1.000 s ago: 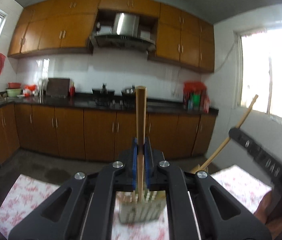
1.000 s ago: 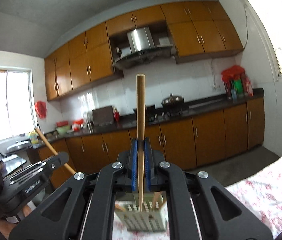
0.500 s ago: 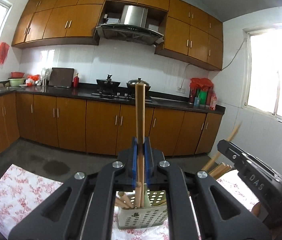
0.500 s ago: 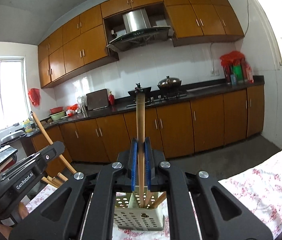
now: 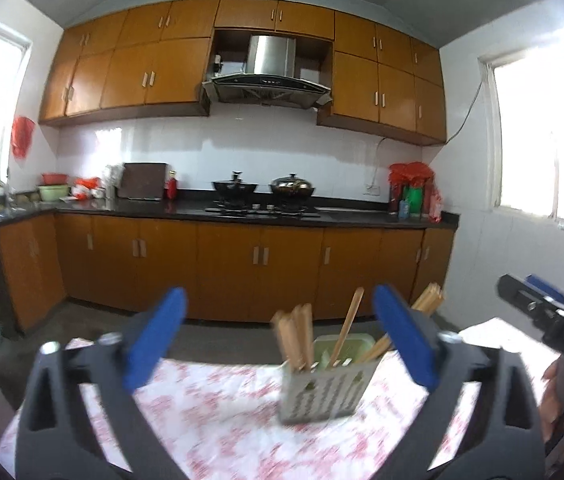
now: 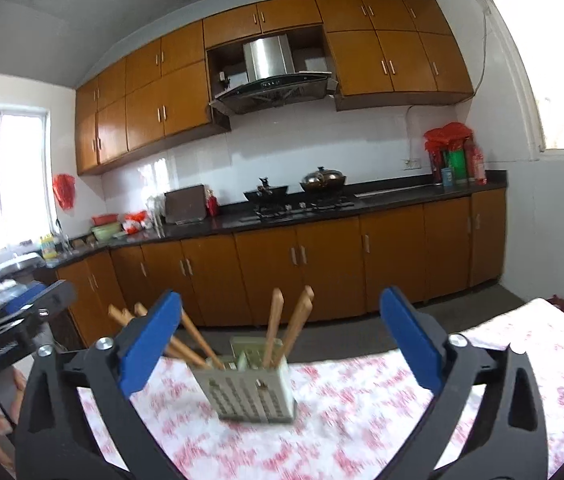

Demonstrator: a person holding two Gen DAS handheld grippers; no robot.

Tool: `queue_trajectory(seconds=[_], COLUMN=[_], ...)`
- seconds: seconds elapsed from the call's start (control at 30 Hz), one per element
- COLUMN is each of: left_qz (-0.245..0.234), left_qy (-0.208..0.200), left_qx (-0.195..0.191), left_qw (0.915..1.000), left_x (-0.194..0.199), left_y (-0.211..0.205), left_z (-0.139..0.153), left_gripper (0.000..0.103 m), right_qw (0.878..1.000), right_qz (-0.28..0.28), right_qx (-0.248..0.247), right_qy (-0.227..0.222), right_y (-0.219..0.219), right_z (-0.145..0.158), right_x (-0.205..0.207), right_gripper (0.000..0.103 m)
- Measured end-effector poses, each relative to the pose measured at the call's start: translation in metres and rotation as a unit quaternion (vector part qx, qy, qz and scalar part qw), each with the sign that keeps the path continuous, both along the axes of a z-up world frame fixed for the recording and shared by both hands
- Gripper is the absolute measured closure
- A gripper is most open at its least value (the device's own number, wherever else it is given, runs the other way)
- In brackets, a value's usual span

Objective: Organize utensils

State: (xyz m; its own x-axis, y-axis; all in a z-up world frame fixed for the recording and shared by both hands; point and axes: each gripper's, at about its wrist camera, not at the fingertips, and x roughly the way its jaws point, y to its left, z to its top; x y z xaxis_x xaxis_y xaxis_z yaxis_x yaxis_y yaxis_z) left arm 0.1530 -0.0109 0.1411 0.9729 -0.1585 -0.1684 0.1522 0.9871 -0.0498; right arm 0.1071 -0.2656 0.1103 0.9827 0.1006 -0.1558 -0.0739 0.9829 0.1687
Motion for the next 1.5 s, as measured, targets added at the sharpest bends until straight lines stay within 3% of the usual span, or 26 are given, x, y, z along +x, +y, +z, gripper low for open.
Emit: queue_trajectory(seconds=[0.13, 0.3, 0.4, 0.57, 1.0, 1.5], left_qz=[0.025, 0.043, 0.053, 0.031, 0.044, 0.042], left_qy=[0.023, 0.052, 0.056, 0.074, 0.100, 0.105], left_qx=[0.022, 0.036, 0.065, 0.073, 0.051, 0.052], left_qw=[0.9992, 0.9971, 0.9949, 0.9941, 0.9927, 0.9922], left_x=[-0.038, -0.068, -0.087, -0.109, -0.123, -0.132], left_y=[0.011, 0.019, 0.015, 0.011, 0.016, 0.009], left_z=[-0.029, -0.065, -0.085, -0.106, -0.122, -0.128], left_gripper=[0.004, 0.004, 0.004, 0.004, 0.004, 0.004], right_qw=[0.999, 0.997, 0.992, 0.990, 0.991, 0.990], right_qz=[-0.026, -0.029, -0.025, -0.023, -0.028, -0.040], right_qx=[-0.011, -0.034, -0.053, -0.042, -0.050, -0.049], right_qy=[0.018, 0.068, 0.107, 0.132, 0.118, 0.127], right_y=[0.008, 0.021, 0.031, 0.039, 0.045, 0.040], right_z=[-0.018, -0.051, -0.073, -0.099, -0.115, -0.119], right_x=[-0.024, -0.043, -0.049, -0.067, -0.102, -0.107], right_gripper=[0.002, 0.002, 0.002, 0.002, 0.002, 0.002])
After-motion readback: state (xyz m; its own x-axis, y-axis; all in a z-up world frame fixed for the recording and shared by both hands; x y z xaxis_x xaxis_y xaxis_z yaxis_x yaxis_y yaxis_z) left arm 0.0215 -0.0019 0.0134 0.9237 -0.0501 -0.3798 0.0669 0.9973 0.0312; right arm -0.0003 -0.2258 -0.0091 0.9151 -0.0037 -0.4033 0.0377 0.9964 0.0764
